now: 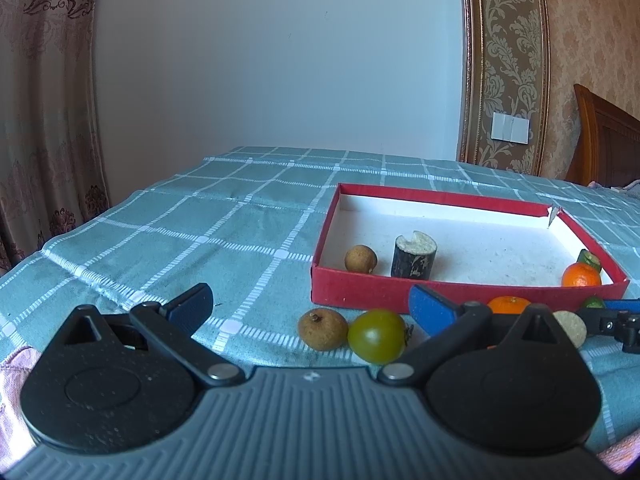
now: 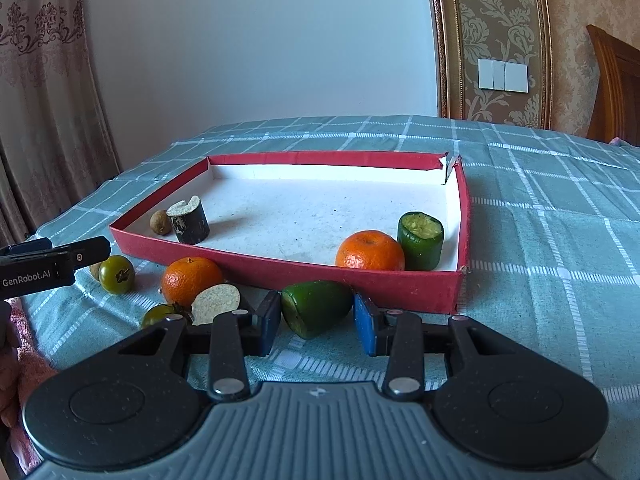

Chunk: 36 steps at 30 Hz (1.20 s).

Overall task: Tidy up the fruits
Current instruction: 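Reach the right gripper to the cut green lime piece and close on it, then carry the lime piece into the red tray and open the right gripper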

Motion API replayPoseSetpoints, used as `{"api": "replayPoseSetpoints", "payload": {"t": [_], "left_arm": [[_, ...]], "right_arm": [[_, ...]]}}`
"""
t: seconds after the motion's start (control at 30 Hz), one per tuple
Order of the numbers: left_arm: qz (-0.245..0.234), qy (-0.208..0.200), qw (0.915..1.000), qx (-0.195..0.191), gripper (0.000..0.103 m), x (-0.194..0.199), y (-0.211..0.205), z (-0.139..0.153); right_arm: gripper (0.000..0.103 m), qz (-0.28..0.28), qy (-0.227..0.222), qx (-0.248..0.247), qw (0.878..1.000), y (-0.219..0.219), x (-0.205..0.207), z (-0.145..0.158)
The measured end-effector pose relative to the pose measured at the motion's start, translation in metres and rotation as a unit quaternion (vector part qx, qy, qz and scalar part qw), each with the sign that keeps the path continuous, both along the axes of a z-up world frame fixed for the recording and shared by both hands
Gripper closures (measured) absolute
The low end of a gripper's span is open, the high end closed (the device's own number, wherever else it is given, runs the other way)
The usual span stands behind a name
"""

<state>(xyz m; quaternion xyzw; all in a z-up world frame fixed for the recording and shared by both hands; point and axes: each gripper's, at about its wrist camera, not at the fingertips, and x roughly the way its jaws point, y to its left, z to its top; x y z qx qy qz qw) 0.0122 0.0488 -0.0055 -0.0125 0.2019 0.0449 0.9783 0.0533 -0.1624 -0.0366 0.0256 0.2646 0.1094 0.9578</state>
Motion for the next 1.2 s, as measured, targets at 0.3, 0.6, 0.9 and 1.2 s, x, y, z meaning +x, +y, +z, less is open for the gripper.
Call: {"api": "replayPoseSetpoints", "payload": {"t": [0.3, 0.6, 0.9, 1.2], "left_arm": [[-0.001, 0.005, 1.0000, -0.002, 0.000, 0.001, 0.001, -0.001], [-0.002, 0.006, 1.0000, -0.005, 0.000, 0.001, 0.002, -0.001], [-0.003, 0.008, 0.9999, -0.011, 0.000, 0.002, 0.003, -0.001], [-0.003, 0.006, 0.9999, -0.010, 0.000, 0.001, 0.003, -0.001]], "right_arm": [[0.064, 0.005, -0.011, 0.000, 1.000, 0.001, -0.003, 0.012], [0.070, -0.006, -0.053, 0.001, 0.999, -0.001, 0.018, 0.051], [0.070, -0.045, -0.055, 0.009, 0.997, -0.015, 0.042, 0.048], [0.070, -0.095, -0.074, 0.051, 0.991, -0.050, 0.006, 0.032]]}}
